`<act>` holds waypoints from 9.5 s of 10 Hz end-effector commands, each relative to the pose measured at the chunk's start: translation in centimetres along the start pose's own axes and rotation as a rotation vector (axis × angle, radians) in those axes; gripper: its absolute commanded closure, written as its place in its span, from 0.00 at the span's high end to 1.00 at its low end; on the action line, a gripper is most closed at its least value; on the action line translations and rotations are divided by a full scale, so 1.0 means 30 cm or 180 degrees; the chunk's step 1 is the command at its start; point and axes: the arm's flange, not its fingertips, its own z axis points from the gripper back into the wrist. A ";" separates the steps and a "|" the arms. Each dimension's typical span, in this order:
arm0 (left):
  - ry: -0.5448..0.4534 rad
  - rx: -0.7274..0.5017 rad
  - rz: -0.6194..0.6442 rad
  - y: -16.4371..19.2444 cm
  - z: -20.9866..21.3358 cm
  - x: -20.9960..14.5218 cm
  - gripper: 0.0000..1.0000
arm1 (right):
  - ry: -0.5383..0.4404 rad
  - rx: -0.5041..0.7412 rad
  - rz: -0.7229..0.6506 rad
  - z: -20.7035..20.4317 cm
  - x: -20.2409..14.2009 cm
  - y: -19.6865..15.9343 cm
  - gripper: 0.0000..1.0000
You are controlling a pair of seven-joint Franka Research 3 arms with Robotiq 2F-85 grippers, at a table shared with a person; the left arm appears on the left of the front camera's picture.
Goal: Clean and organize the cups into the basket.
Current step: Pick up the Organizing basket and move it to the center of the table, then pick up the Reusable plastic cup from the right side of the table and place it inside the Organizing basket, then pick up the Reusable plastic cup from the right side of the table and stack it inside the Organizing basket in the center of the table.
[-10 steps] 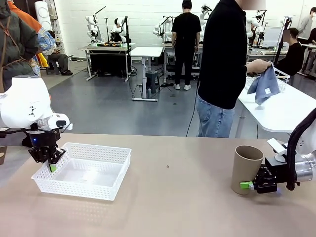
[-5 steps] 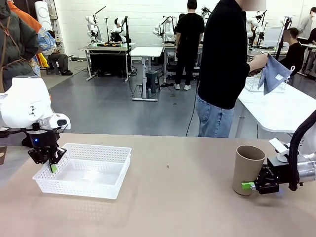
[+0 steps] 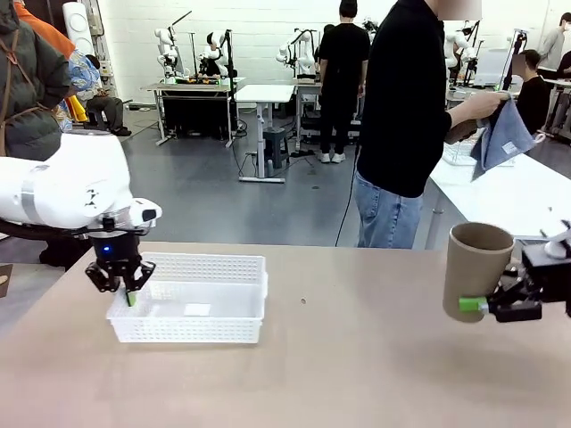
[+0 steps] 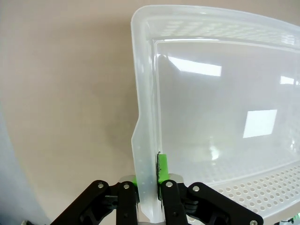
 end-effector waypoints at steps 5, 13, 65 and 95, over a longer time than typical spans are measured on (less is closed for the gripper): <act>-0.0106 0.0263 -0.0196 -0.345 0.057 -0.029 0.00 | 0.0040 -0.0323 0.0108 0.068 0.402 0.102 0.00; -0.0061 0.0264 -0.0096 -0.679 -0.002 -0.068 0.00 | 0.0052 -0.0281 0.0207 0.089 0.419 0.089 0.00; -0.0112 0.0084 -0.0221 -0.715 0.057 -0.077 0.00 | 0.3337 0.0552 -0.0008 -1.066 0.196 -0.099 1.00; -0.0112 0.0084 -0.0221 -0.715 0.057 -0.077 0.00 | 0.0660 -0.0096 -0.0011 0.390 -0.025 -0.069 1.00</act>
